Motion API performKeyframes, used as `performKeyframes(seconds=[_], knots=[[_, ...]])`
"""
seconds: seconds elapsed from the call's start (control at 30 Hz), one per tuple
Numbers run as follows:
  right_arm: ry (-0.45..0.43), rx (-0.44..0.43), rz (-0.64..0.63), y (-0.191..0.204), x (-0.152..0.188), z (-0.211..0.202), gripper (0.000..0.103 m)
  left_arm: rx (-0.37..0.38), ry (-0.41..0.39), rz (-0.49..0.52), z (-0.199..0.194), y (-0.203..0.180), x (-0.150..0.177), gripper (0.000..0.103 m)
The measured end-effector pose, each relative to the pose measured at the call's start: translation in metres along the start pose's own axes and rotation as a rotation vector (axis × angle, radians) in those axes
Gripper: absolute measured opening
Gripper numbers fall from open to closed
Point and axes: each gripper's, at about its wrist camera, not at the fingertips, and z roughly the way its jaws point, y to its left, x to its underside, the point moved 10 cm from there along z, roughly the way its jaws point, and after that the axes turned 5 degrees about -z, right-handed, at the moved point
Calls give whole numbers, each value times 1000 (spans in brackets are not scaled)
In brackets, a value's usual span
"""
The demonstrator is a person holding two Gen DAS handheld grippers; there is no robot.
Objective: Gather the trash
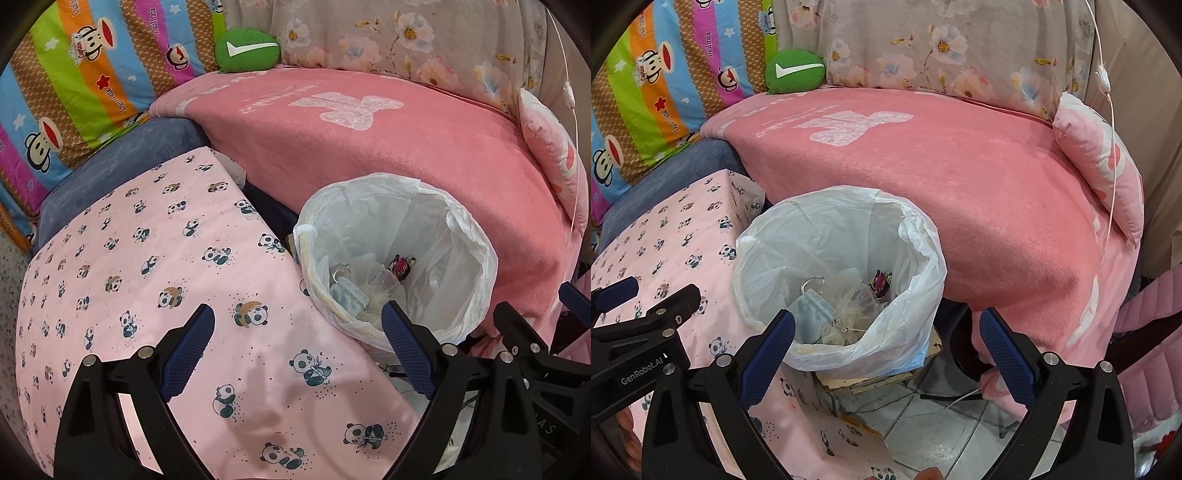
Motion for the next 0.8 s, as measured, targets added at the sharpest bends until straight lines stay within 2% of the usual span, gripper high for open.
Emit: performKeyframes(seconds=[0.8], knots=[[1,-1,15,-6,0,3,96,-10,-5,5,2,0,-2,87]])
